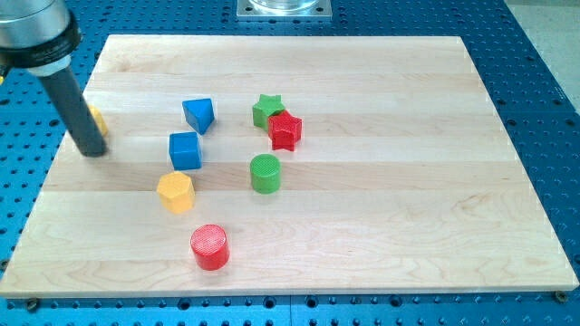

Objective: Place the yellow heart top left to the blue triangle

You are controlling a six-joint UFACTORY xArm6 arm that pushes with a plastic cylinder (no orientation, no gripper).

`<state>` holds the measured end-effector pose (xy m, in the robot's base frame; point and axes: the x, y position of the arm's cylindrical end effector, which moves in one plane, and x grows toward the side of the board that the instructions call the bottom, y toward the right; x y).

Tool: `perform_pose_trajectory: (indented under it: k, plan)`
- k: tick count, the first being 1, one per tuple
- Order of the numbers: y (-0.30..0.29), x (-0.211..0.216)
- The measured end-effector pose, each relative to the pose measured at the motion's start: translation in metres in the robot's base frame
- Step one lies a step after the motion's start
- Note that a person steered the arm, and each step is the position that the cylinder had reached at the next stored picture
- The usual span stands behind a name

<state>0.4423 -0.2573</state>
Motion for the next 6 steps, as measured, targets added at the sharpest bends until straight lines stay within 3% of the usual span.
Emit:
perform_pose_trajectory:
  k: [1,3,4,6]
  plan:
    - [-0.023,-0.009]
    - [0.046,-0.084]
    - [-0.001,-0.086]
    - [0.017,-0.135]
